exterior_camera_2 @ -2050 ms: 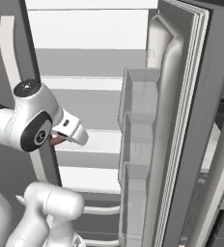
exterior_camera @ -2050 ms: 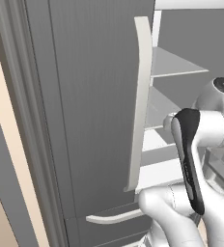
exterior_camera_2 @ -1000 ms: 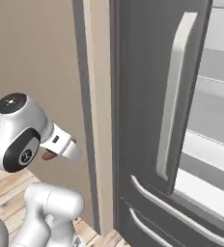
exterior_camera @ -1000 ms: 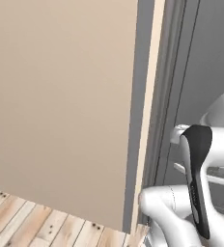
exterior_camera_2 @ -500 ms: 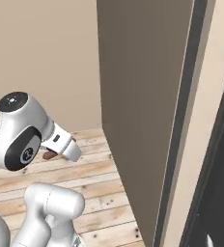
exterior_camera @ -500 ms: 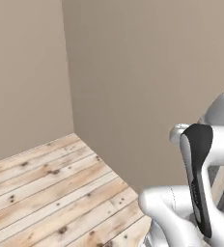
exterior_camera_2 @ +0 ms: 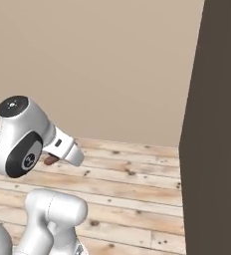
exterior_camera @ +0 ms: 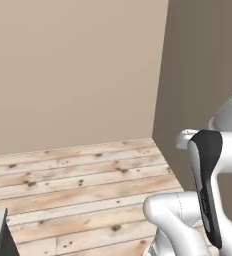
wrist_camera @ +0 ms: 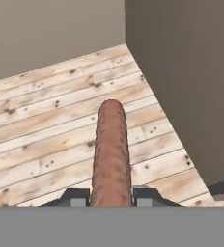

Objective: Move the hot dog bun to the plate on the dining table and place the condiment next to that plate. Then navigate to the fridge and take the sausage and place it on the plate as well.

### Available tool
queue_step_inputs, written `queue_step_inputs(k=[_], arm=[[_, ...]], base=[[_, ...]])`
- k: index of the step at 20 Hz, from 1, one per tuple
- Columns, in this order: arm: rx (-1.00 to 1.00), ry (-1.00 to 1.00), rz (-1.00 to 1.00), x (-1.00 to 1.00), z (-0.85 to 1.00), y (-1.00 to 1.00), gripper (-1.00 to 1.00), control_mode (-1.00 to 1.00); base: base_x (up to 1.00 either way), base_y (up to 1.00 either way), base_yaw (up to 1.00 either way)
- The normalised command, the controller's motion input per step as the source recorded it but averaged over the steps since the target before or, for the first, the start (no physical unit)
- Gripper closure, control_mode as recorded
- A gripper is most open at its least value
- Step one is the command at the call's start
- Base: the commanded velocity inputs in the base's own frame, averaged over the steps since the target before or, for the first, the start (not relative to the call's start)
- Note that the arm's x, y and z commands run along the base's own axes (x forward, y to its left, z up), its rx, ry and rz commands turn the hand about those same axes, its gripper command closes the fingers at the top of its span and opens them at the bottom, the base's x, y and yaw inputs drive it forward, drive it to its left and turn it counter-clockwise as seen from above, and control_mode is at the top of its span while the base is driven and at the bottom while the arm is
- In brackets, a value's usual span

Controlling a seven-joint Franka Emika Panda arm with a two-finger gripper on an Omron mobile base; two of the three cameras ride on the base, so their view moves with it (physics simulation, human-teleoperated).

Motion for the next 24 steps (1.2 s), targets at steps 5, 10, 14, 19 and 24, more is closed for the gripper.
queue_step_inputs(k=[5,10,14,19,24], arm=[[0.0,0.0,0.0,0.0,0.0,0.0,1.0,1.0],[0.0,0.0,0.0,0.0,0.0,0.0,1.0,1.0],[0.0,0.0,0.0,0.0,0.0,0.0,1.0,1.0],[0.0,0.0,0.0,0.0,0.0,0.0,1.0,1.0],[0.0,0.0,0.0,0.0,0.0,0.0,1.0,1.0]], base=[[1.0,0.02,0.18],[1.0,0.05,0.13],[1.0,-0.01,0.43],[0.88,-0.13,0.8],[0.75,-0.1,0.85]])
